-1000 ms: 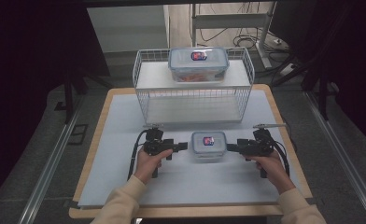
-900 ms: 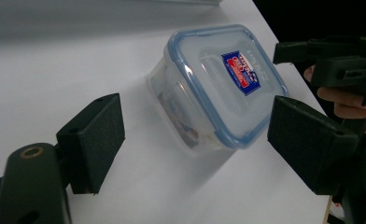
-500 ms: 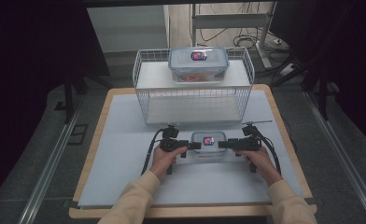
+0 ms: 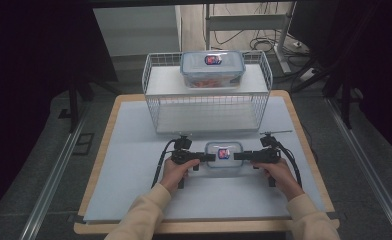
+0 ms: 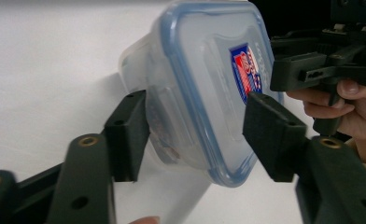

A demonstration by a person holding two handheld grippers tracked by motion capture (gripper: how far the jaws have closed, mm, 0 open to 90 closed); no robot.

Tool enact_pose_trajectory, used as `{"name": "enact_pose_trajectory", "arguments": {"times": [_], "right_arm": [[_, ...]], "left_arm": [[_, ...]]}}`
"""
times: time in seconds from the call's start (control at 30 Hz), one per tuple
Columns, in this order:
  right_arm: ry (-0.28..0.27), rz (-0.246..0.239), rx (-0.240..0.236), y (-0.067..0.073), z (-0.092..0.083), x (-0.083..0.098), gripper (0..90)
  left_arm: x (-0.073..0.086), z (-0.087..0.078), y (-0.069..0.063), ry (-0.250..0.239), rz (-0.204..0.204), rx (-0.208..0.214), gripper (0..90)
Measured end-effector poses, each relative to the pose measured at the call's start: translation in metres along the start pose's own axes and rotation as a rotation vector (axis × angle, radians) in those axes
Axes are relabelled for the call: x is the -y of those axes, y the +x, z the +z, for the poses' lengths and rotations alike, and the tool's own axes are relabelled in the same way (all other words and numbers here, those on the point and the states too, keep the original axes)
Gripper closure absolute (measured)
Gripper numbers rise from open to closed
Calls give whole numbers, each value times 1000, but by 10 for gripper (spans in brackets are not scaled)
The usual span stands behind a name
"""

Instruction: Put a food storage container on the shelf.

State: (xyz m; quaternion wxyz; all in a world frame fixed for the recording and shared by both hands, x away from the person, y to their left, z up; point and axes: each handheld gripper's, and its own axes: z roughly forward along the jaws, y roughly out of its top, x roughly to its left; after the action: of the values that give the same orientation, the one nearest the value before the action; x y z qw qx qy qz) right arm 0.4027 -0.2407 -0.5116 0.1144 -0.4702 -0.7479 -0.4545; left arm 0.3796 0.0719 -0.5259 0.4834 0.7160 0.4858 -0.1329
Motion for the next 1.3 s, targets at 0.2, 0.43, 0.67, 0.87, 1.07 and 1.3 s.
{"name": "enact_pose_trajectory", "arguments": {"times": [0.2,0.43,0.67,0.87,1.07,1.3], "right_arm": [[-26,-12,-19,3,-7,8,495],[-42,-39,-14,8,-11,12,515],[-49,-70,2,14,-10,12,515],[-67,-95,2,21,-13,9,515],[-90,-132,1,31,-18,5,515],[-111,-164,-7,39,-22,0,515]], "left_arm": [[8,-5,-5,-24,33,-1,497],[11,-8,-8,-46,72,-10,510],[11,-11,-9,-55,86,-20,507],[9,-18,-16,-75,111,-27,508],[6,-27,-24,-92,142,-36,508],[4,-36,-32,-120,168,-47,509]]}}
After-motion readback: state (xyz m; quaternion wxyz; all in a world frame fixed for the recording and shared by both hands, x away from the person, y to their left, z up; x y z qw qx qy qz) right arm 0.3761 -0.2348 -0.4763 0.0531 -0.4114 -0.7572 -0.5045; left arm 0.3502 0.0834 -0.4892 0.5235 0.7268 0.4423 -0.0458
